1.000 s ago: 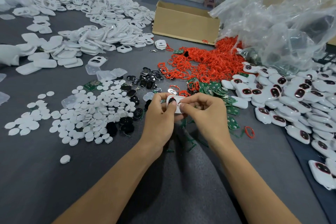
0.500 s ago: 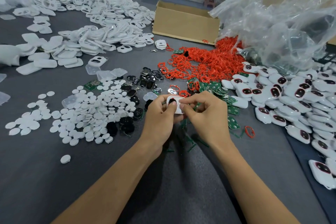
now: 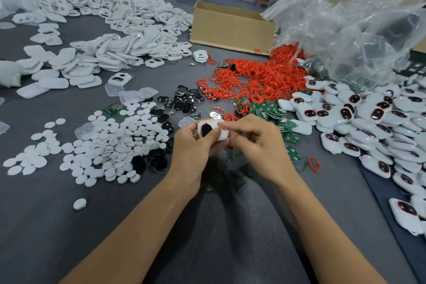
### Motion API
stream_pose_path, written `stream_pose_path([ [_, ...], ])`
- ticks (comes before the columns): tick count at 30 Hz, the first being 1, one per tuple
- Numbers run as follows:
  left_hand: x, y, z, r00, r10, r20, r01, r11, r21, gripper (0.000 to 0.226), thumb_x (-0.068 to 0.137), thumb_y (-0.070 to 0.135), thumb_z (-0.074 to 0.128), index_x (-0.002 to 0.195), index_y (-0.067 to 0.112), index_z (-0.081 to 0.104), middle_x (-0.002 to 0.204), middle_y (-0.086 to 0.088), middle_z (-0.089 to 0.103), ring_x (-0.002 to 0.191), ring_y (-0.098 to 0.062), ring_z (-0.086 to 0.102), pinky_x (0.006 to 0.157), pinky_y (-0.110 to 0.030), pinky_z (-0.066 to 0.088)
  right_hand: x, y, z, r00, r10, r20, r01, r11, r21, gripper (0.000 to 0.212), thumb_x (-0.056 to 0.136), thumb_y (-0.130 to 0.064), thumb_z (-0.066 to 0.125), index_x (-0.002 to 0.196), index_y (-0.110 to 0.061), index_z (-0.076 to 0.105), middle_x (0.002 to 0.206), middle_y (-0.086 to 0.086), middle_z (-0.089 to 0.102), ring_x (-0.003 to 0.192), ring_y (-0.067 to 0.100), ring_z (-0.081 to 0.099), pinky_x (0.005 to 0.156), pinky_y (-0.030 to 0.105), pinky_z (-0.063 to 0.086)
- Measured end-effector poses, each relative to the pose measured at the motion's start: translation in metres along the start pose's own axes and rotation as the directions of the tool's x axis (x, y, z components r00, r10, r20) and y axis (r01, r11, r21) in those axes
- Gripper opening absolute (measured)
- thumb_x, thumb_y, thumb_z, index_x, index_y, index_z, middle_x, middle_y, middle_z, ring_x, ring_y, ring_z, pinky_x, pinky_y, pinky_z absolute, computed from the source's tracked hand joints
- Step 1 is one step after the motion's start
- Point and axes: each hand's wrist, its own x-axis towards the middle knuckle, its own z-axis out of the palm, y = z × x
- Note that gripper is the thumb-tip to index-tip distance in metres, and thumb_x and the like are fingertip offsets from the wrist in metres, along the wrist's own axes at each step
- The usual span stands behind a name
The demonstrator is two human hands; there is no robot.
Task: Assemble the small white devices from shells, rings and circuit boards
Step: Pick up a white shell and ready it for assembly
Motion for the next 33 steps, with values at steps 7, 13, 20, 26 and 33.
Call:
stream_pose_path([
  [7, -0.002, 0.004, -0.001, 0.999, -0.031, -0.020, 0.031, 0.999, 0.012, 0.014, 0.088, -0.014, 0.057, 0.092, -0.002, 0.063, 0.092, -0.021, 0.069, 0.072, -0.026, 0.074, 0.059, -0.021, 0.057, 0.011, 0.027, -0.037, 0.922, 0.174, -0.346, -0.237, 0.960, -0.147, 0.042, 0.078, 0.007, 0.050, 0.090, -0.025, 0.075, 0.077, -0.012, 0.066, 0.052, 0.000, 0.046, 0.053, 0.016, 0.035],
  [13, -0.004, 0.005, 0.001, 0.999, -0.038, -0.015, 0.039, 0.997, 0.070, 0.016, 0.087, -0.015, 0.059, 0.089, 0.000, 0.063, 0.090, -0.022, 0.069, 0.065, -0.025, 0.073, 0.055, -0.021, 0.057, 0.008, 0.040, -0.040, 0.968, 0.188, -0.164, -0.239, 0.887, -0.394, 0.027, 0.082, -0.003, 0.060, 0.093, -0.022, 0.075, 0.069, -0.013, 0.058, 0.055, 0.000, 0.046, 0.060, 0.021, 0.036],
  [20, -0.004, 0.005, 0.000, 0.999, -0.035, 0.024, 0.033, 0.997, 0.065, 0.016, 0.086, -0.016, 0.057, 0.087, -0.002, 0.062, 0.080, -0.015, 0.069, 0.066, -0.027, 0.073, 0.056, -0.023, 0.058, 0.007, 0.045, -0.025, 0.983, 0.172, 0.067, -0.091, 0.767, -0.635, 0.035, 0.090, -0.019, 0.061, 0.125, -0.017, 0.059, 0.117, 0.008, 0.052, 0.113, 0.028, 0.044, 0.099, 0.035, 0.033],
  [26, -0.002, 0.004, -0.003, 0.994, -0.084, 0.067, 0.081, 0.996, 0.041, 0.015, 0.093, -0.010, 0.054, 0.102, -0.001, 0.062, 0.091, -0.018, 0.071, 0.080, -0.023, 0.074, 0.064, -0.022, 0.058, 0.009, 0.040, -0.027, 0.983, 0.169, -0.072, -0.184, 0.899, -0.397, 0.028, 0.078, -0.007, 0.073, 0.096, -0.017, 0.055, 0.089, -0.002, 0.058, 0.084, 0.018, 0.052, 0.074, 0.030, 0.039],
  [33, 0.000, 0.006, -0.003, 0.993, -0.102, 0.056, 0.102, 0.995, 0.013, 0.017, 0.093, -0.013, 0.050, 0.101, -0.003, 0.061, 0.094, -0.015, 0.068, 0.077, -0.022, 0.074, 0.064, -0.023, 0.059, 0.009, 0.032, -0.030, 0.978, 0.174, -0.115, -0.192, 0.967, -0.170, 0.021, 0.081, -0.006, 0.069, 0.090, -0.025, 0.068, 0.063, -0.004, 0.058, 0.051, 0.003, 0.040, 0.055, 0.019, 0.033],
])
